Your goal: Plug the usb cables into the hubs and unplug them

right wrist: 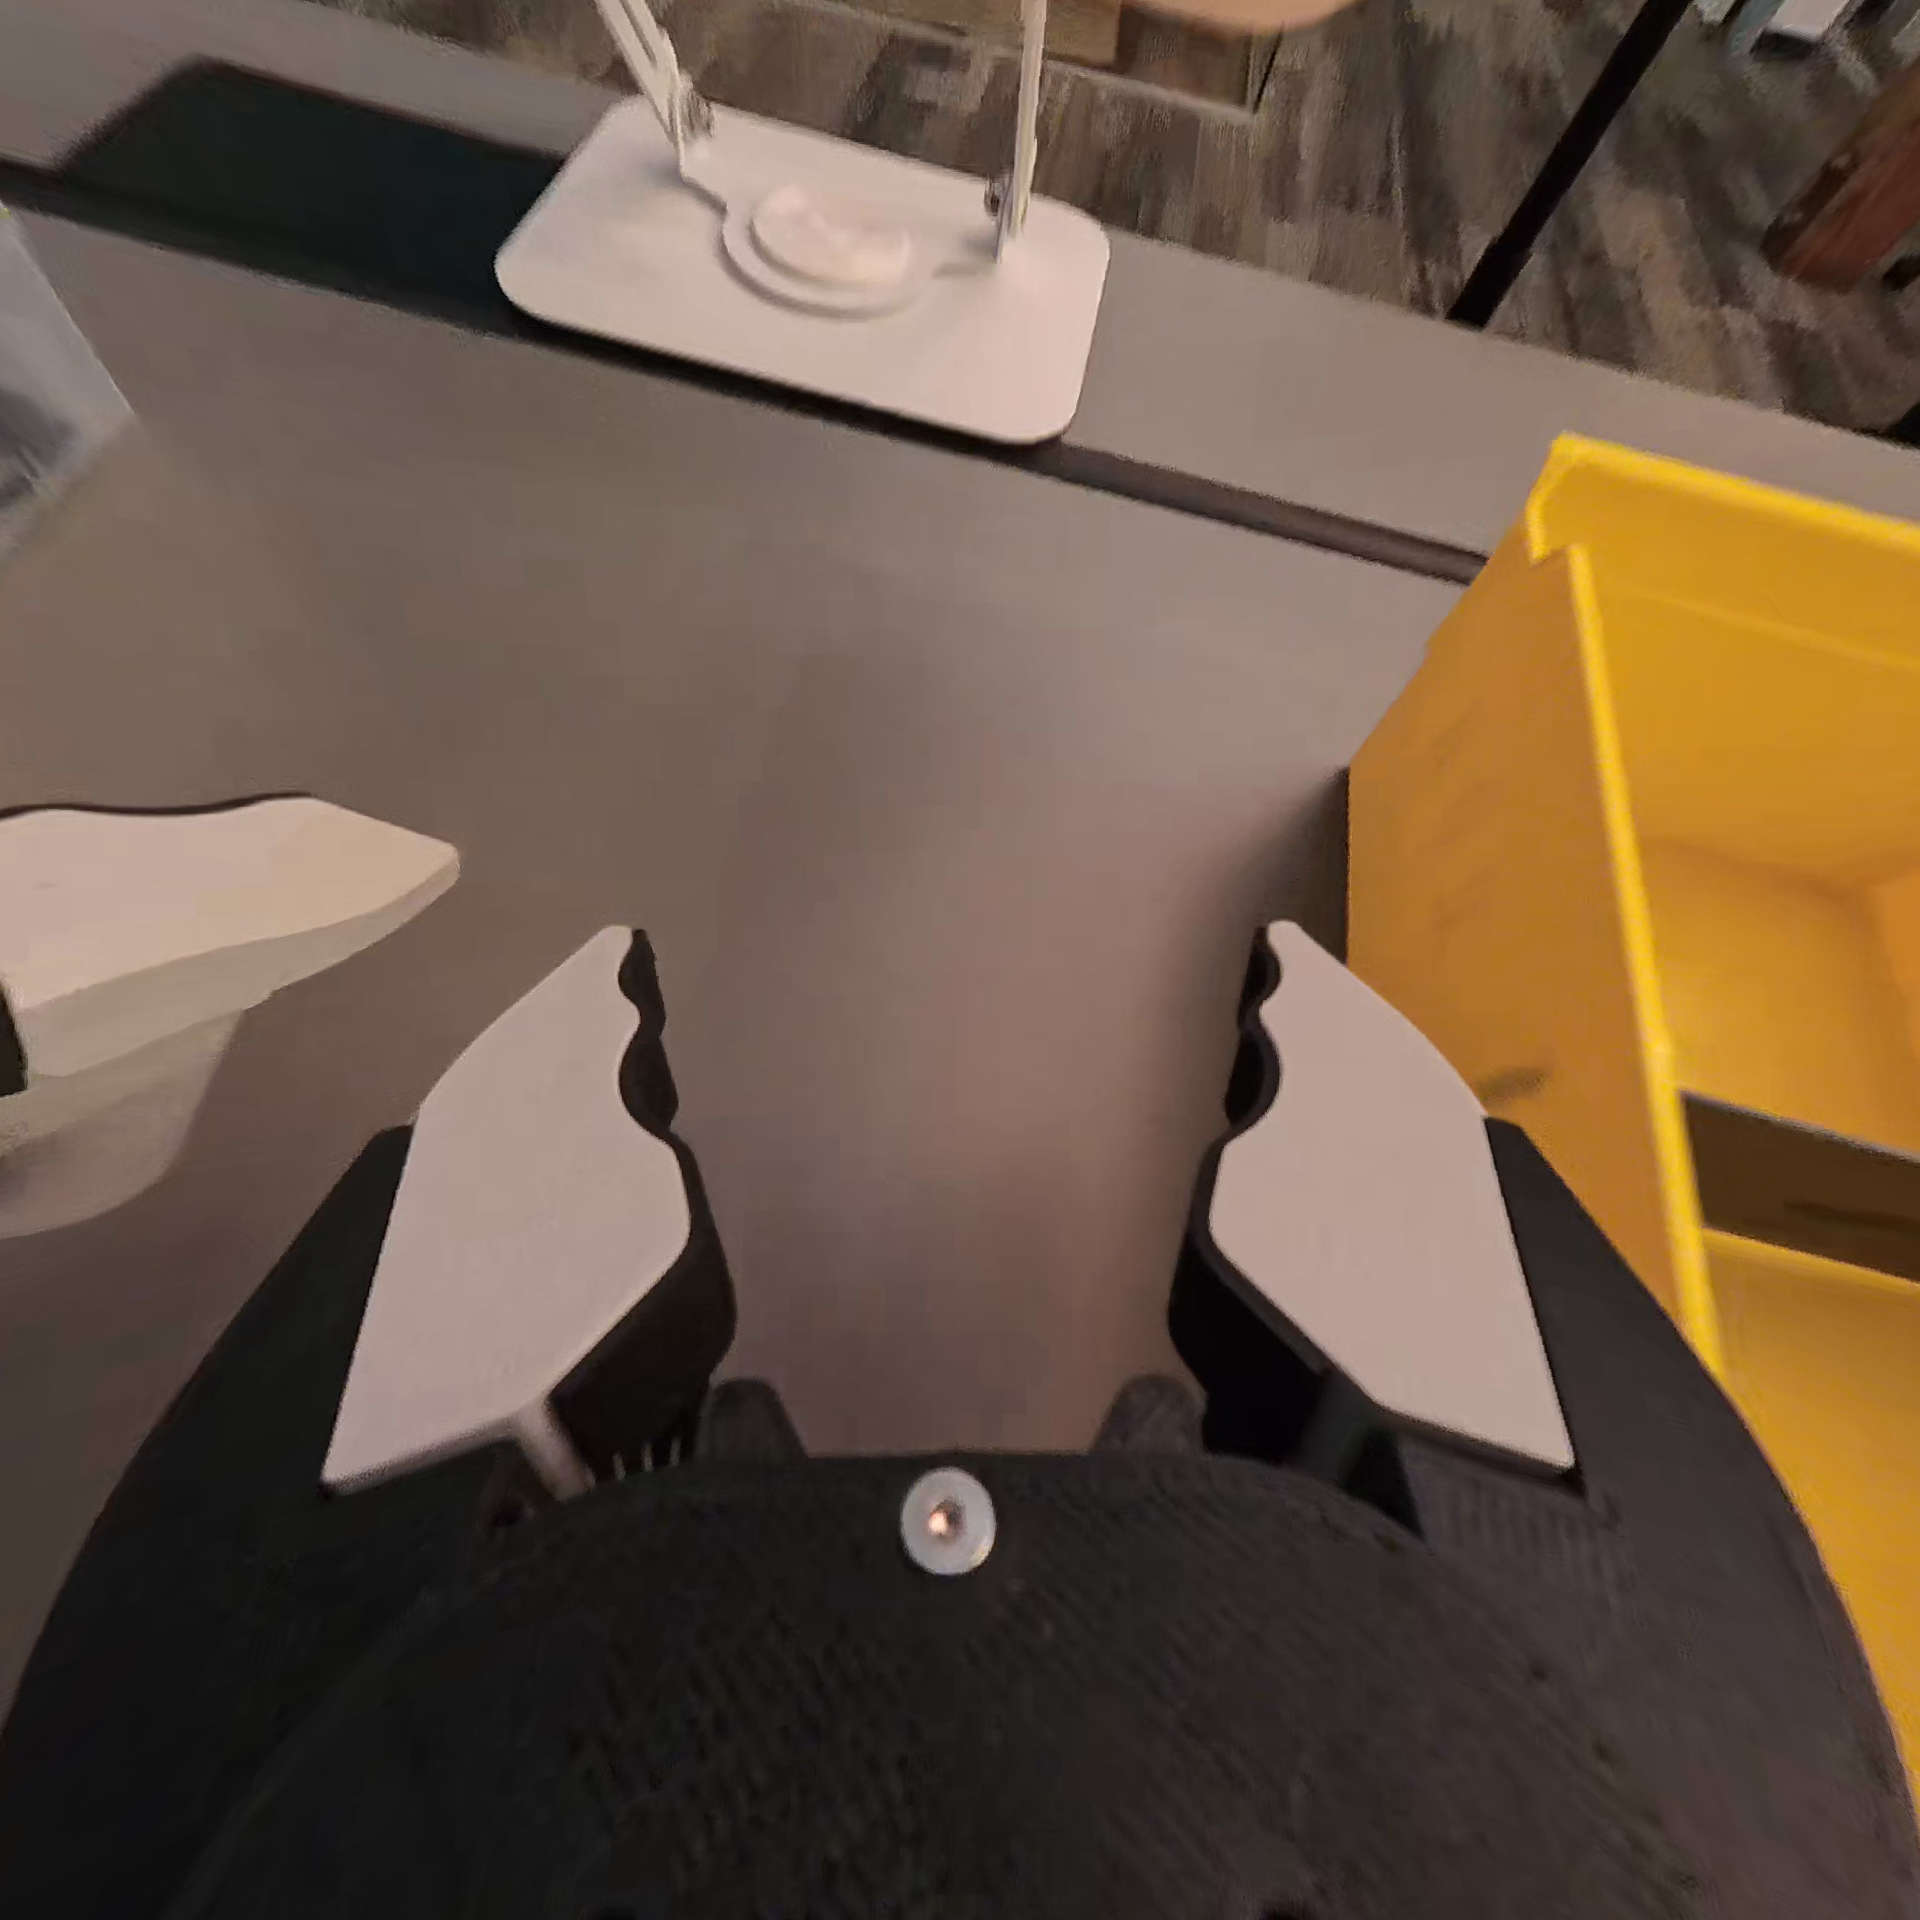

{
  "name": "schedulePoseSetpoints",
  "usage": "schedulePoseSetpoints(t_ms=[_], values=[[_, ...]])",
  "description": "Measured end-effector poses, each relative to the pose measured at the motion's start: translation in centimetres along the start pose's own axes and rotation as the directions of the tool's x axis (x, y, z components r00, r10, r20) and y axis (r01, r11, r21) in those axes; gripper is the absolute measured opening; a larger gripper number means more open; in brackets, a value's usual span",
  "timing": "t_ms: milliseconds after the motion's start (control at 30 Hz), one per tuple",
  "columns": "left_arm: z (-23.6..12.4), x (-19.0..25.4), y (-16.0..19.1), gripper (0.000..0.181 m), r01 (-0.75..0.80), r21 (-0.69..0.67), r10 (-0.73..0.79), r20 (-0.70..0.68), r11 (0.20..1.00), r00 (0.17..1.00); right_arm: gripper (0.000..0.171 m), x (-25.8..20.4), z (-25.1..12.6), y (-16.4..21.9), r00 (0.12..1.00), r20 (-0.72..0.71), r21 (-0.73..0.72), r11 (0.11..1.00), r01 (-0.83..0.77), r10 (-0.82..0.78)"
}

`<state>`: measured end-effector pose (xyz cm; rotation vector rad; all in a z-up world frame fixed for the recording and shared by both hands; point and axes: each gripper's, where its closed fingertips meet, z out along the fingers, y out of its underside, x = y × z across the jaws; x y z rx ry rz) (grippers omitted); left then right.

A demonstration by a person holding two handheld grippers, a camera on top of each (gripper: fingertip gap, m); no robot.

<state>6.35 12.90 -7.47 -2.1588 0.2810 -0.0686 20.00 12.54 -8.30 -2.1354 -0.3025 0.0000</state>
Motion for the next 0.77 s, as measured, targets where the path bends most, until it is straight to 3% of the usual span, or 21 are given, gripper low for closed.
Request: schedulePoseSetpoints(t_ms=[333, 633, 767], values=[[1.9, -0.6, 6.4, 0.125, 0.055, -0.165, -0.054, 0.009, 0.985, 0.998, 0.113, -1.4, 2.2, 4.1, 0.996, 0.020, -0.086, 0.993, -0.079, 0.081], [2.5, -1.4, 9.1, 0.142, 0.085, -0.263, -0.079, 0.036, 0.961, 0.996, 0.137, -1.5, 3.2, 6.5, 0.995, -0.015, -0.158, 0.982, -0.100, 0.099], [2.6, -1.7, 9.5, 0.145, 0.094, -0.258, -0.086, 0.041, 0.962, 0.995, 0.138, -1.3, 3.4, 6.7, 0.995, -0.034, -0.174, 0.980, -0.101, 0.096]])
